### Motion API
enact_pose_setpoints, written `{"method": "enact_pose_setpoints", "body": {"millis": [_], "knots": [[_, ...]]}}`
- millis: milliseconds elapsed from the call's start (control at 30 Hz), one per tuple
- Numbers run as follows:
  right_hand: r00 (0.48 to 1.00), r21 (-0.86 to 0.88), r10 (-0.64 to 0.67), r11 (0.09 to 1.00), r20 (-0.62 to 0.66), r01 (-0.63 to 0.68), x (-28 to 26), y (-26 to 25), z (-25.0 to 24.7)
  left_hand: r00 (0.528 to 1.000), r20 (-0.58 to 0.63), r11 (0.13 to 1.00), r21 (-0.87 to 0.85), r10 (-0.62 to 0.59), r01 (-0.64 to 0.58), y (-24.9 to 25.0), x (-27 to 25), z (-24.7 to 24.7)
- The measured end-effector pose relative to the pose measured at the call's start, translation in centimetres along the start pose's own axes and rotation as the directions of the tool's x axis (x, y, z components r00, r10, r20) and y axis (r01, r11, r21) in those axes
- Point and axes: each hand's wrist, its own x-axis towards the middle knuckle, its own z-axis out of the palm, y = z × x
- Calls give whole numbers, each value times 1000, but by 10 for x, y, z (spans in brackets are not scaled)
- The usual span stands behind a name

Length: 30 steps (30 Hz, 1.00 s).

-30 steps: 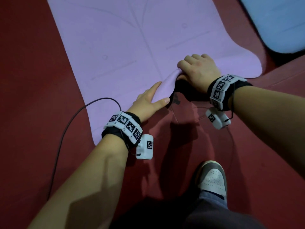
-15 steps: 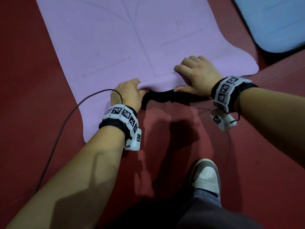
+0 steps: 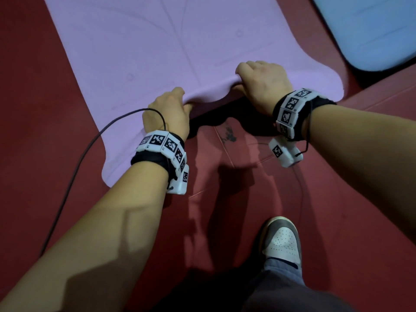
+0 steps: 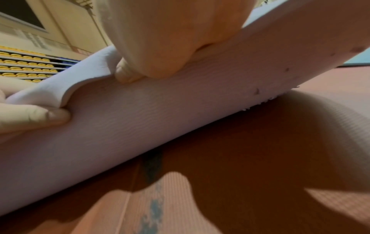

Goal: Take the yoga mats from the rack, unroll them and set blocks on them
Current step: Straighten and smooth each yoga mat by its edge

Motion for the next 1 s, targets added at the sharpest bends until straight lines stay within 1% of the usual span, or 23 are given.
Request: {"method": "enact_pose_setpoints", "body": {"millis": [100, 200, 267, 367, 433, 500, 567, 633, 700, 833, 900, 1000], "knots": [[1000, -13, 15, 1000, 13, -14, 4, 0, -2, 1000, 0, 1000, 25, 7, -7, 1, 0, -2], [999, 26, 10, 1000, 34, -11, -3, 2, -2, 1000, 24, 1000, 29, 8, -9, 3, -4, -1], [998, 59, -33, 998, 62, 30, -15, 4, 1, 997, 71, 1000, 6, 5, -6, 4, -9, 2], [989, 75, -95, 993, 110, 87, -42, 10, 10, 983, 183, 998, -53, 33, -24, 4, -22, 12], [982, 70, -99, 994, 162, 88, -63, 12, 18, 951, 303, 998, -34, 57, -49, 1, -36, 25], [968, 31, -101, 995, 231, 97, -84, 12, 24, 905, 425, 999, -17, 38, -34, -1, -53, 43], [949, -2, -63, 998, 308, 67, -103, 8, 29, 873, 488, 1000, 1, 12, -15, -1, -69, 60], [925, 2, 14, 1000, 381, -16, -116, 2, 31, 870, 493, 999, 32, -11, -6, 3, -82, 70], [903, 10, 54, 998, 426, -64, -124, -6, 33, 863, 503, 998, 61, -37, 7, 5, -92, 74], [895, -61, 91, 996, 437, -71, -134, -15, 38, 872, 489, 997, 72, -30, -6, 5, -105, 84], [892, -92, 121, 992, 436, -90, -135, -18, 40, 869, 491, 996, 91, -58, 15, 7, -107, 90], [895, -96, 152, 988, 419, -123, -136, -22, 43, 869, 492, 992, 125, -54, -9, 10, -111, 94]]}}
